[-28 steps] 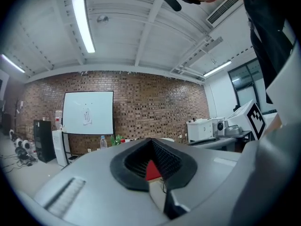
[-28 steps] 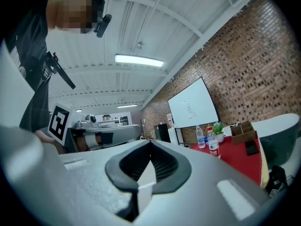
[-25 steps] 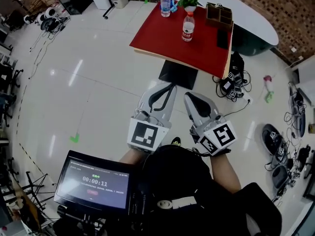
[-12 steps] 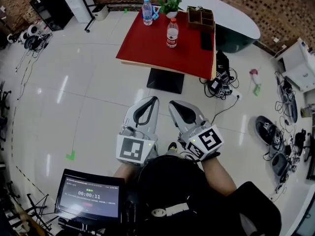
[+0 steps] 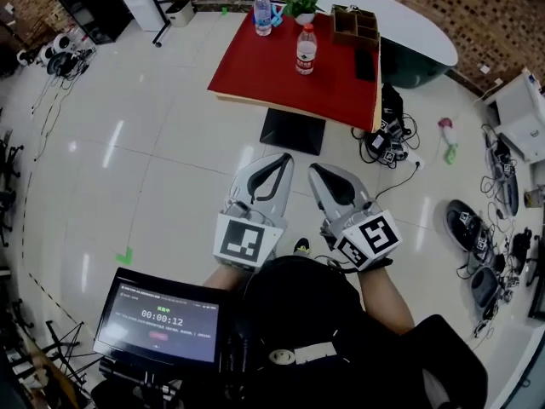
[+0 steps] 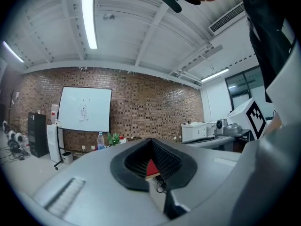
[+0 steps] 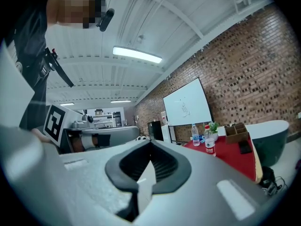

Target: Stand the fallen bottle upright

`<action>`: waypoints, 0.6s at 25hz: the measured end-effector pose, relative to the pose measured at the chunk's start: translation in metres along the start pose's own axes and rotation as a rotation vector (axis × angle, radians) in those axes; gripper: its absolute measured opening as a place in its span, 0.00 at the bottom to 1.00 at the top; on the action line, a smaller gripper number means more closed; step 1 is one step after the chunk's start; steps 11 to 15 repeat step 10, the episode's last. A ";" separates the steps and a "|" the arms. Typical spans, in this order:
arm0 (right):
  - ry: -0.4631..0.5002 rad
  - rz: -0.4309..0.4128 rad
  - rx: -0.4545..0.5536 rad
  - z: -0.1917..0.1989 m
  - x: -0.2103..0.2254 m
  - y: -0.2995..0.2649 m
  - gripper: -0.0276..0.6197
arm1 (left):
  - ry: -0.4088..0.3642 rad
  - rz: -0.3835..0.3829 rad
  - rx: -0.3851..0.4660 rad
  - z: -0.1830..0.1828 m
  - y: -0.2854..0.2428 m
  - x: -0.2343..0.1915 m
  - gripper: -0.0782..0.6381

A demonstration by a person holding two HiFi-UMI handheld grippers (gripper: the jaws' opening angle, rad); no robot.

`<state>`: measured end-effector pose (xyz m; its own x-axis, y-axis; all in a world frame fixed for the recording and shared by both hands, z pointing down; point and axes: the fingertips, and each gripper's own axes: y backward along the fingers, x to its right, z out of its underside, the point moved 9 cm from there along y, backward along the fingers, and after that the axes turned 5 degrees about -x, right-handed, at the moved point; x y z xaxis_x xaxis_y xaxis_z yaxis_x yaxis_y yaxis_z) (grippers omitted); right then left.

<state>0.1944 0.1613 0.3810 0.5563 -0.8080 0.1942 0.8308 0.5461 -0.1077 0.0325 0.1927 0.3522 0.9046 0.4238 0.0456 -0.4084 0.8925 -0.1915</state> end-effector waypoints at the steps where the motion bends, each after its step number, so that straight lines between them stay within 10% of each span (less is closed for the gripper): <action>1: 0.001 0.007 0.004 -0.002 0.003 0.002 0.05 | -0.005 0.007 0.017 -0.003 -0.003 0.002 0.12; 15: 0.022 -0.001 -0.006 -0.004 -0.010 -0.027 0.05 | -0.004 0.011 0.060 -0.002 0.001 -0.025 0.12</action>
